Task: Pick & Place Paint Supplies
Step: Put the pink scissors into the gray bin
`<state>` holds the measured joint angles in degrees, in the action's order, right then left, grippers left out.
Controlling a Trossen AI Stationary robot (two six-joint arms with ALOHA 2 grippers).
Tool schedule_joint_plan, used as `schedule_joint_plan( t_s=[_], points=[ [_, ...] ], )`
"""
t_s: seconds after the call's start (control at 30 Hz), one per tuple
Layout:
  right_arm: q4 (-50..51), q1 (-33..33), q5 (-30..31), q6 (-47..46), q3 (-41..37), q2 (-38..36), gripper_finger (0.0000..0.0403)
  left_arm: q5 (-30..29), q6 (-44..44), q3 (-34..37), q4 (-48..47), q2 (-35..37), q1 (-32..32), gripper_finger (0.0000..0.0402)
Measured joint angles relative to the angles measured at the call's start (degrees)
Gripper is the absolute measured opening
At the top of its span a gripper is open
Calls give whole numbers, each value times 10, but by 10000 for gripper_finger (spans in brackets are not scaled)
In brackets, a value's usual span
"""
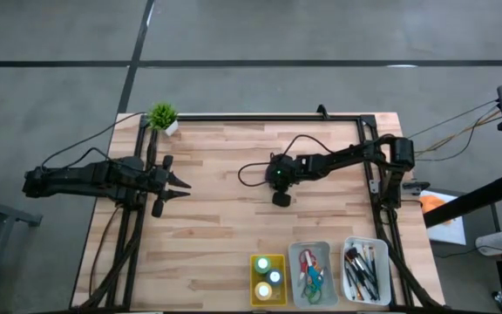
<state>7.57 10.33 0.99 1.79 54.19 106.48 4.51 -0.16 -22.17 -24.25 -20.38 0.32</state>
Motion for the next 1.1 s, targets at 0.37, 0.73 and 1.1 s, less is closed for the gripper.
schedule_joint_plan(
  t_s=[0.37, 0.73, 1.1],
  points=[
    [0, 0, 4, 4, 0, 0, 16, 0, 0, 0, 0, 0, 0, 104],
    [16, -4, 33, 3, -4, -24, 15, 0, 2, 0, 0, 0, 0, 104],
    [73, -68, 158, 2, -2, -121, 15, 0, 2, 0, -1, 0, 0, 104]
  ],
)
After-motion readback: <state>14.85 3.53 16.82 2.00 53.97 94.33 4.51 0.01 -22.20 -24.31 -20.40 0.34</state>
